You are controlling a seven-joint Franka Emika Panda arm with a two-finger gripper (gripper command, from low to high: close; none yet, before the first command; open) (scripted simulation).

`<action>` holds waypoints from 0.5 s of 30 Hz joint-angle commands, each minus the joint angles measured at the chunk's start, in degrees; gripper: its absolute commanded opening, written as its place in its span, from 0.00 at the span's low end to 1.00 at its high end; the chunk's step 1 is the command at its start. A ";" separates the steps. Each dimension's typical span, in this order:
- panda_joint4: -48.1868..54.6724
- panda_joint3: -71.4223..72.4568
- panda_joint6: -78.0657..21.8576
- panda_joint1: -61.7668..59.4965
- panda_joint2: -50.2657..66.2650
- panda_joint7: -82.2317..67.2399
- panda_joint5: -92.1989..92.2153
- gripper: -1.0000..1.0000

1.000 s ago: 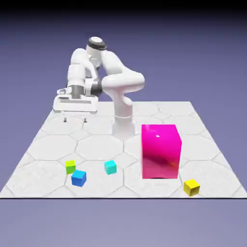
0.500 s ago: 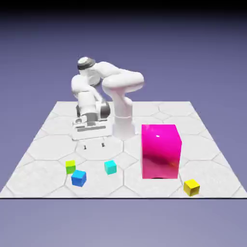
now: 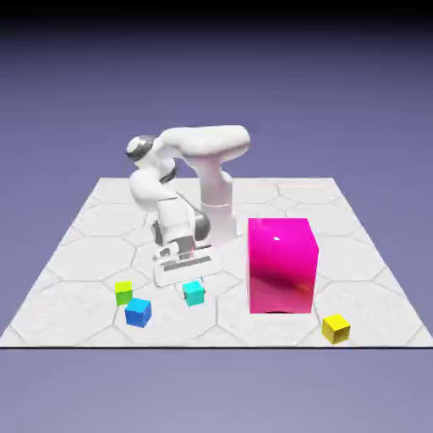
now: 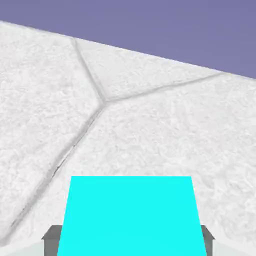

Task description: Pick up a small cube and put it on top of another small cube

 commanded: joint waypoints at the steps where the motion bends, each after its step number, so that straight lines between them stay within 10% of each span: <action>1: -2.00 1.47 0.30 -1.58 2.08 -0.61 2.13 0.00; 15: 5.20 19.24 1.66 -14.27 25.87 6.96 36.89 0.00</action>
